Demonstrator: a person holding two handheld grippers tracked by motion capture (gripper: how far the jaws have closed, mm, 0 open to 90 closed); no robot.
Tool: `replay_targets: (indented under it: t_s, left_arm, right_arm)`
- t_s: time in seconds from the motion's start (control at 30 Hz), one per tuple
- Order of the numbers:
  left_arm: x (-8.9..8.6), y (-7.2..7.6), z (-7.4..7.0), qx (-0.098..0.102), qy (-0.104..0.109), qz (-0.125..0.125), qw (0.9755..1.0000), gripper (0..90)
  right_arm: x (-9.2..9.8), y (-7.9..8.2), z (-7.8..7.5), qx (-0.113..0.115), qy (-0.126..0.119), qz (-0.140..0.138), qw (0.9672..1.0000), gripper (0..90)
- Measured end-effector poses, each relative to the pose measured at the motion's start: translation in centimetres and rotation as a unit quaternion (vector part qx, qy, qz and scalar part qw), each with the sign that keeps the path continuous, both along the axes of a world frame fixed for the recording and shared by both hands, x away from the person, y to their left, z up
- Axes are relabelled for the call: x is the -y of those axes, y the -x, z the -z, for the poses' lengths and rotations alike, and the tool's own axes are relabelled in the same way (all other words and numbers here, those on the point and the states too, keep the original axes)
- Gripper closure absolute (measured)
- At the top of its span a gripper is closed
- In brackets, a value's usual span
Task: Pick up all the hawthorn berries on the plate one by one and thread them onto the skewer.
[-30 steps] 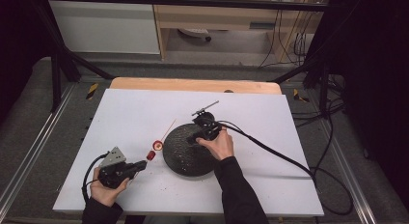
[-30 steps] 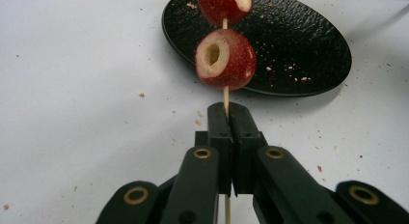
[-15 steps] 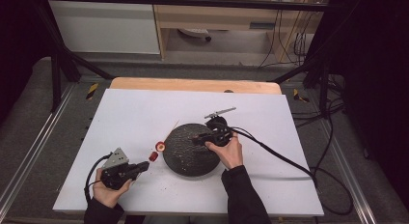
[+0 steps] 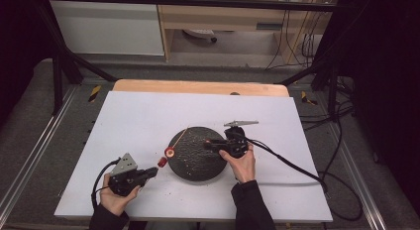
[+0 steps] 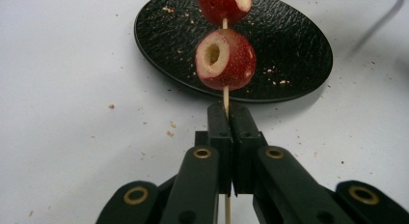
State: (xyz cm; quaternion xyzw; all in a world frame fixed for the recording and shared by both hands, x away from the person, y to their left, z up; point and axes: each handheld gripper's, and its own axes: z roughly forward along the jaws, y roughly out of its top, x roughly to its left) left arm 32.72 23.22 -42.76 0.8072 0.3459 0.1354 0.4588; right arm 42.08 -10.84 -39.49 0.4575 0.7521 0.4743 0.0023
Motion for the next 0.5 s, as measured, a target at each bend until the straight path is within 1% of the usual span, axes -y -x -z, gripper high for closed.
replay_targets:
  t_s: [0.17,0.27,0.43,0.5]
  left_arm:
    - [0.6,0.0,0.0,-0.001,0.000,0.000,1.0000,88.3]
    - [0.9,0.0,0.0,-0.001,0.002,-0.004,1.0000,88.3]
    - [1.6,0.0,-0.1,0.001,0.002,-0.007,1.0000,88.3]
    - [1.9,0.0,-0.1,0.002,0.001,-0.006,1.0000,88.3]
  right_arm:
    - [0.8,0.7,0.7,0.007,-0.028,0.016,0.9994,62.9]
    - [1.1,1.0,1.2,0.016,-0.048,0.030,0.9983,63.0]
    - [1.5,1.6,1.9,0.032,-0.084,0.056,0.9944,63.0]
    - [1.6,1.8,2.1,0.041,-0.102,0.071,0.9915,63.0]
